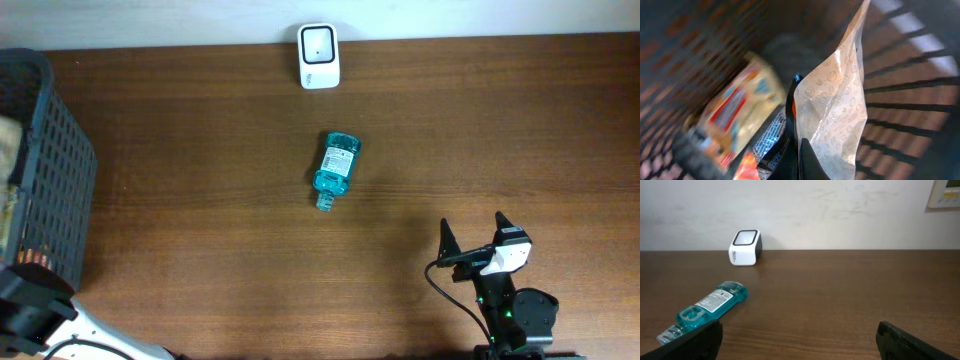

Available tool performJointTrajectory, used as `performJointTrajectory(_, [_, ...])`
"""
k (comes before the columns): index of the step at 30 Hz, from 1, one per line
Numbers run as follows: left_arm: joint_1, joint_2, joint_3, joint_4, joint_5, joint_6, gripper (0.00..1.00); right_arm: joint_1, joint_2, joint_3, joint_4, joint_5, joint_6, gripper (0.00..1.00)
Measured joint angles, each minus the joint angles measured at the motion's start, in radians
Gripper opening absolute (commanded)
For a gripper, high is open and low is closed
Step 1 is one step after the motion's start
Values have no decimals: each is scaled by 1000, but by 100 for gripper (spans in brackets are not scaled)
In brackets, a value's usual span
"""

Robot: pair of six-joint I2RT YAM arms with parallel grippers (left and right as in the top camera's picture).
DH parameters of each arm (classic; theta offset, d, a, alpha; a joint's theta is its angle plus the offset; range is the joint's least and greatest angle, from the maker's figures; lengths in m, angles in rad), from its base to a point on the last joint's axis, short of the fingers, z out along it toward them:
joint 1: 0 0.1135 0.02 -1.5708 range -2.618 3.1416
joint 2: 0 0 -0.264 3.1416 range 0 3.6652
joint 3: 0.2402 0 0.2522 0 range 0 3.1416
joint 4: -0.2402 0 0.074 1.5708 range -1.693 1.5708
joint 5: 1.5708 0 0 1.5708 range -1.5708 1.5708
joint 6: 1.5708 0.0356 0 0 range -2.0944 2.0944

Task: Scan the item barcode
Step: 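Lift the clear bag out and place it left of the bottle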

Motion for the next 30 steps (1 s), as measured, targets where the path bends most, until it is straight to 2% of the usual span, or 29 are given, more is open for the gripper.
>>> performJointTrajectory(5, [0, 1, -163, 5, -148, -61, 0, 0, 0, 0, 0, 0, 0, 98])
performJointTrajectory(13, [0, 0, -156, 27, -150, -90, 0, 0, 0, 0, 0, 0, 0, 98])
performJointTrajectory(19, [0, -9, 33, 61, -20, -105, 0, 0, 0, 0, 0, 0, 0, 98])
performJointTrajectory(23, [0, -74, 122, 86, 68, -150, 0, 0, 0, 0, 0, 0, 0, 98])
performJointTrajectory(26, [0, -147, 144, 123, 193, -174, 0, 0, 0, 0, 0, 0, 0, 98])
performJointTrajectory(30, [-31, -204, 150, 146, 430, -185, 0, 0, 0, 0, 0, 0, 0, 98])
